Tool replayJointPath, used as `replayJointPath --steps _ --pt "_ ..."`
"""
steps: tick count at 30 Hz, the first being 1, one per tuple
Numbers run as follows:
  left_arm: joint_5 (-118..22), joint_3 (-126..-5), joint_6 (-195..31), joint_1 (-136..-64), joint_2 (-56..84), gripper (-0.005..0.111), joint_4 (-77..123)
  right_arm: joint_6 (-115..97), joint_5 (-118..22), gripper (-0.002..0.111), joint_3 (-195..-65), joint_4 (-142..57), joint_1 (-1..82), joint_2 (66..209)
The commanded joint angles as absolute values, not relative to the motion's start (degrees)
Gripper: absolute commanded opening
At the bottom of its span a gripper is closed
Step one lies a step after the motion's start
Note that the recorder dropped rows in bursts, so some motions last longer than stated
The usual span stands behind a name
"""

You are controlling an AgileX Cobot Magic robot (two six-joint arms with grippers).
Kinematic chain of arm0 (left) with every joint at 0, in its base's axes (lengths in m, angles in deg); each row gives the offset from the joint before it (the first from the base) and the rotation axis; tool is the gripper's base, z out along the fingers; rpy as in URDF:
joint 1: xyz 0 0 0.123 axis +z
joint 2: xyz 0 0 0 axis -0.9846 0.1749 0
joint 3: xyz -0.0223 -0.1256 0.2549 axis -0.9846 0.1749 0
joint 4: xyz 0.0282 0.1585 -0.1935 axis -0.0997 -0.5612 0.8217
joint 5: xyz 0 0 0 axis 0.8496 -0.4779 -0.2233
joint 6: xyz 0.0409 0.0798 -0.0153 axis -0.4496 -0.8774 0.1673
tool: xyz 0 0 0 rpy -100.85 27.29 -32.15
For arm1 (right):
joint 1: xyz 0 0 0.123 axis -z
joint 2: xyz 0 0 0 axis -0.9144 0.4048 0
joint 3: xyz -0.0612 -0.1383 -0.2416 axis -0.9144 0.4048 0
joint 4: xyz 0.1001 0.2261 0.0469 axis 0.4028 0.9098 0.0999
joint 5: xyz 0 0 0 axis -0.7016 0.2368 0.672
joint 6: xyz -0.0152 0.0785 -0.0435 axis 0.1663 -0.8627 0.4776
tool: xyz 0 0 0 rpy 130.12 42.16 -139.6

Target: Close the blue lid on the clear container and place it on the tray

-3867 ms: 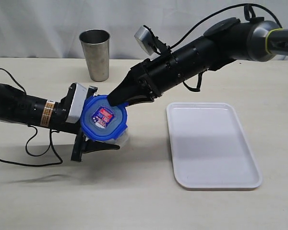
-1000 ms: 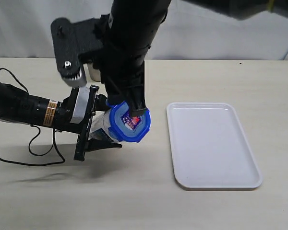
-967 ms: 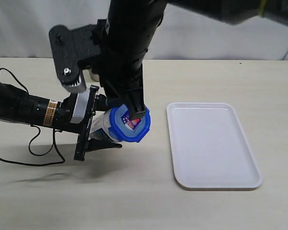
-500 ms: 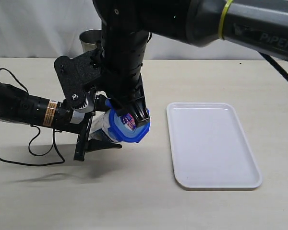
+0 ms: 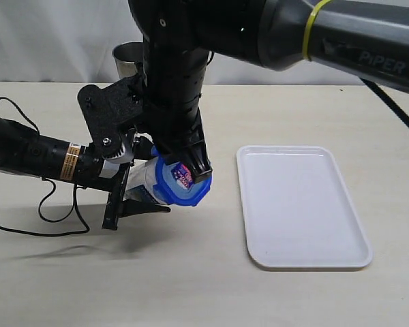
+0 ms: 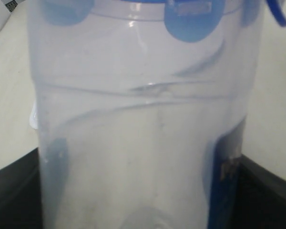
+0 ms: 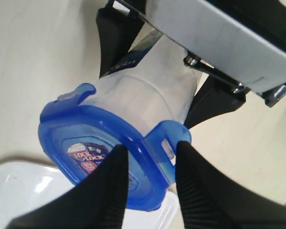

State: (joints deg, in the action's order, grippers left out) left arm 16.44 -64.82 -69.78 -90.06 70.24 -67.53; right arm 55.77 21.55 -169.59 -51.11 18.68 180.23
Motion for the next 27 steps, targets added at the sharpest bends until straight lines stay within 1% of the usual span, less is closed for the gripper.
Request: replayJointPath --steps 1,27 --pt "22.4 -64.8 -69.2 -90.5 69.6 0.000 -66.8 55.4 22.0 0.030 -169.3 -47.6 18.6 182.4" --pt "22.4 -64.8 -69.0 -90.5 69.6 0.000 -66.7 55.6 22.0 0.030 -169.3 -43.8 18.6 187.1"
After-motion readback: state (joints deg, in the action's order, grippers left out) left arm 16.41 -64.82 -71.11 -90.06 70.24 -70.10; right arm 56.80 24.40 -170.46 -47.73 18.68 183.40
